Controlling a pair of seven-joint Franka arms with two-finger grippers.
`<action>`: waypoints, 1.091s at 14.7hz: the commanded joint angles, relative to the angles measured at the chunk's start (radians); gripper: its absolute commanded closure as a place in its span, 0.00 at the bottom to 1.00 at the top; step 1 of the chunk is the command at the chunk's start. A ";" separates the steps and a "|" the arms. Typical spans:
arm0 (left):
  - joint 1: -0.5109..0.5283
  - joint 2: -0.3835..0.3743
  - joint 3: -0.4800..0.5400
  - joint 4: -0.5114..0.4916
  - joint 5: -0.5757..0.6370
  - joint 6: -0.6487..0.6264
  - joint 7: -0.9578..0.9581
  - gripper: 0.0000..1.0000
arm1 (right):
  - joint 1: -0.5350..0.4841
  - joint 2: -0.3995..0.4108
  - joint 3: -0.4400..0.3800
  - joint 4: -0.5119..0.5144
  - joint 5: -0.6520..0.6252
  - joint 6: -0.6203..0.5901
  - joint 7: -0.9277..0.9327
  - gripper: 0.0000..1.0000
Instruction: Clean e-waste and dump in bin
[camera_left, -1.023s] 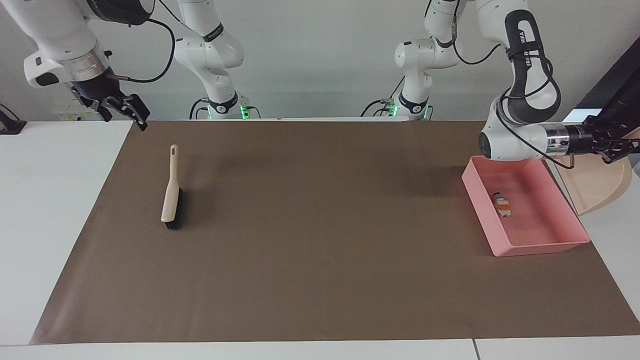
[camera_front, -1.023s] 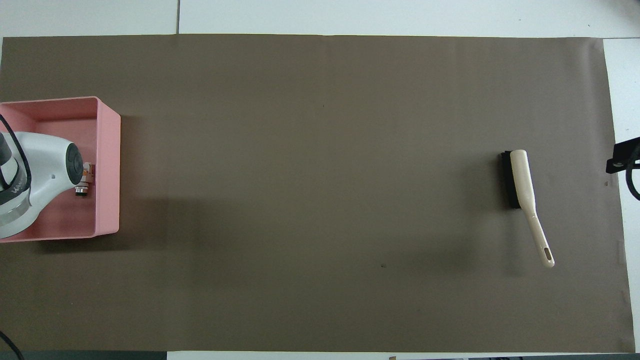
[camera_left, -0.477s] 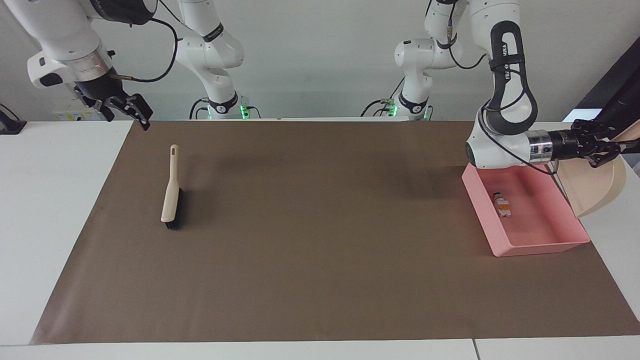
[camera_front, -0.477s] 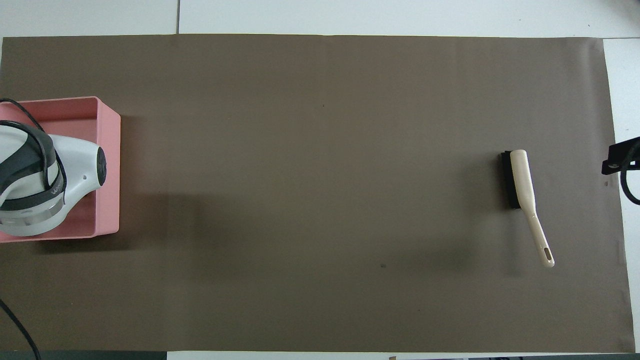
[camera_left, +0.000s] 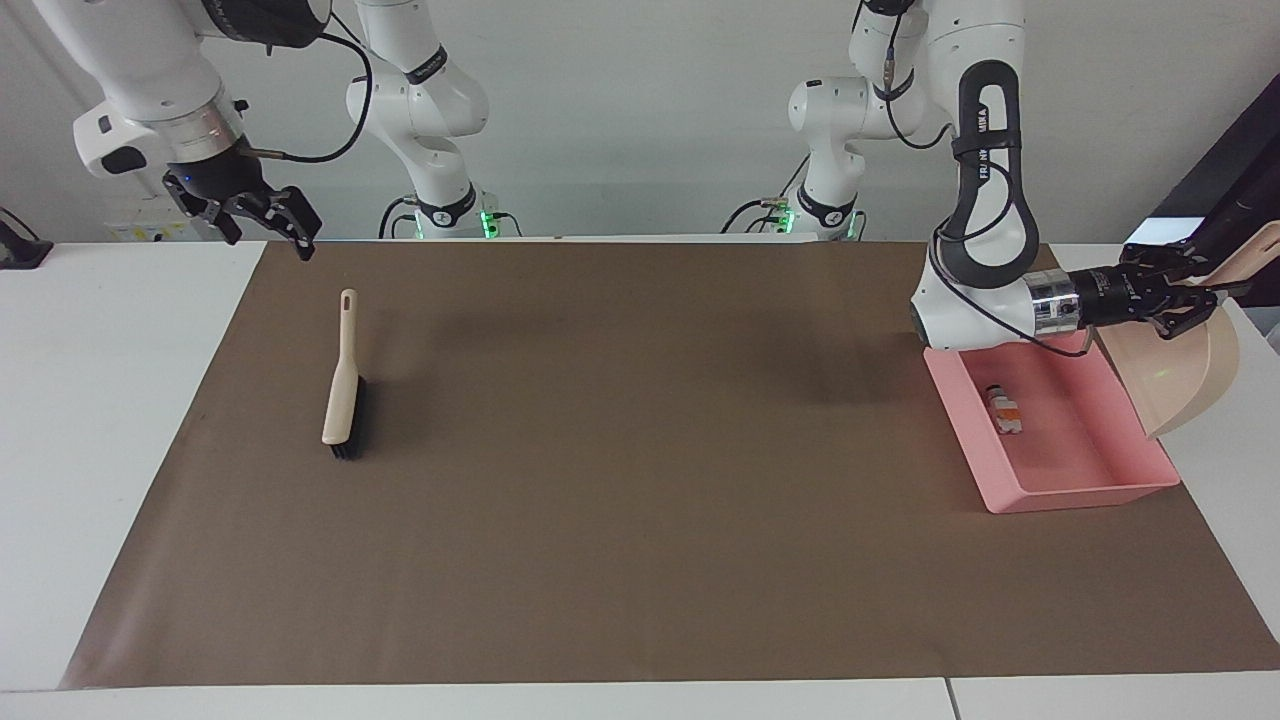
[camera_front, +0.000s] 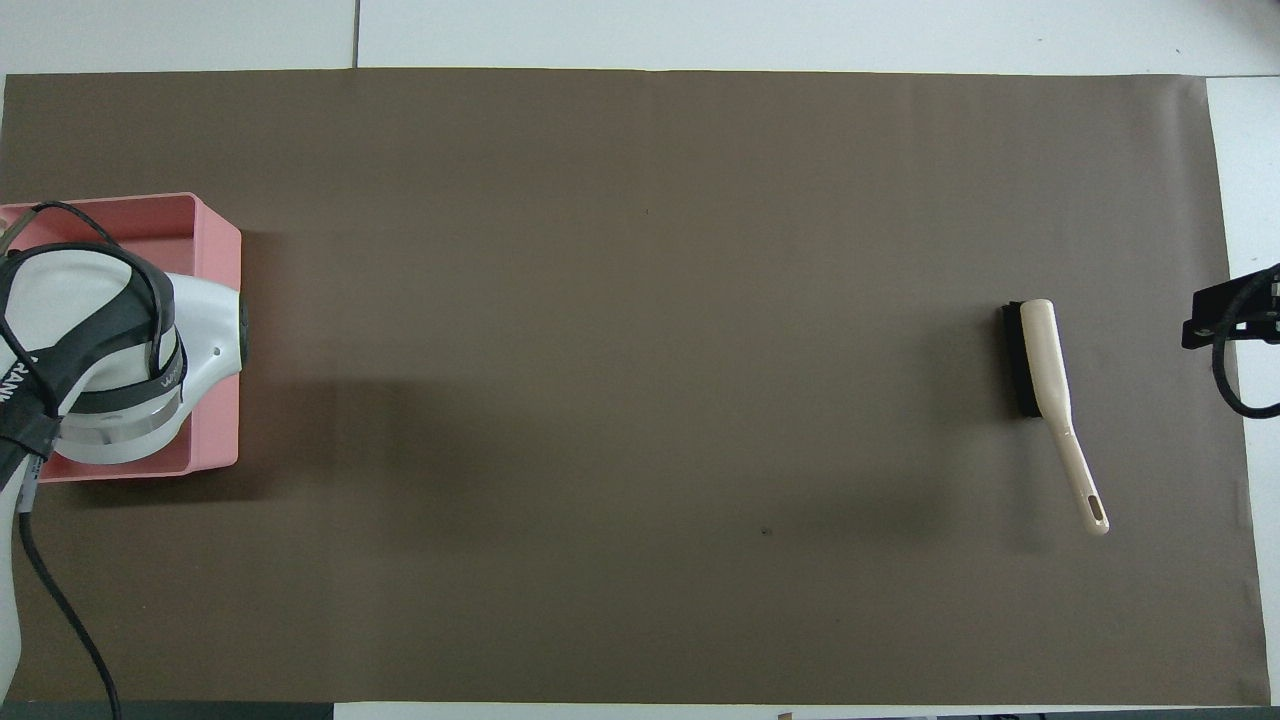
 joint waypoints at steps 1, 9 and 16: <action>-0.006 -0.109 0.005 -0.006 -0.065 0.082 0.060 1.00 | 0.018 0.002 -0.010 0.014 0.016 -0.019 -0.006 0.00; 0.005 -0.265 0.016 0.059 -0.683 0.325 0.278 1.00 | 0.009 0.002 -0.007 0.009 0.014 -0.013 -0.012 0.00; -0.098 -0.232 0.007 0.044 -1.096 0.389 0.325 1.00 | 0.009 0.002 -0.007 0.009 0.014 -0.013 -0.012 0.00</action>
